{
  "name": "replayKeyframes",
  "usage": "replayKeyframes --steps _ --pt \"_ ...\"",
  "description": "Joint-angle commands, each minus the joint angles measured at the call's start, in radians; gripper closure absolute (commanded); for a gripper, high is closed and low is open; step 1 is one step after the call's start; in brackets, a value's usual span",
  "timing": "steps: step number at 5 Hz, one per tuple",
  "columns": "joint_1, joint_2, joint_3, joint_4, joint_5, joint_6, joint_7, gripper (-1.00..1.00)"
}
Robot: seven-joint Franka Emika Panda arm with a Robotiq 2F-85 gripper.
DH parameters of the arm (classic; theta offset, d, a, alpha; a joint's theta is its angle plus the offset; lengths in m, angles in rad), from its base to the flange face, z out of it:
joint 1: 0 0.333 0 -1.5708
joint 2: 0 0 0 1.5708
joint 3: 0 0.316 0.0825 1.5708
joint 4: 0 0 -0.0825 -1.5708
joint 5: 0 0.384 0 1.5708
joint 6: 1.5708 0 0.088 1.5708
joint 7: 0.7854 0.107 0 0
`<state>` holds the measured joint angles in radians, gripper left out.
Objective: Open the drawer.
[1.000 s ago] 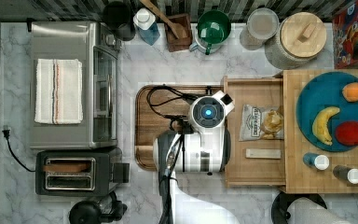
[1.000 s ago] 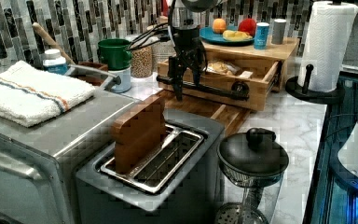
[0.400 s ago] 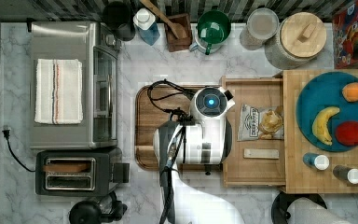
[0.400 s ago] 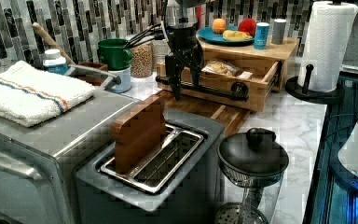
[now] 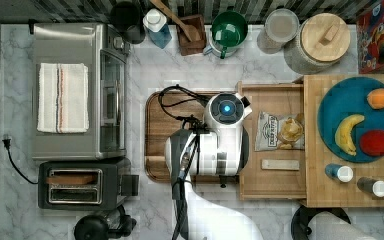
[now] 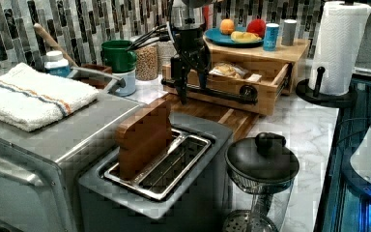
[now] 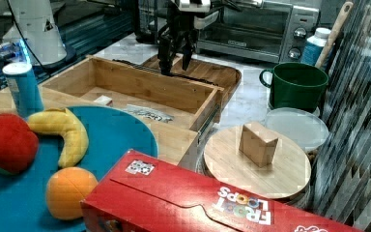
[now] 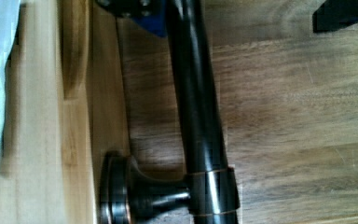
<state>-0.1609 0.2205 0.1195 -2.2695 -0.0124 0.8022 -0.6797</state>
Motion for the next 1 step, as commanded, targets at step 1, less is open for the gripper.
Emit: replayKeyframes --steps 1 --pt "0.067 -0.008 0.083 0.051 0.039 -0.01 0.082 -1.0"
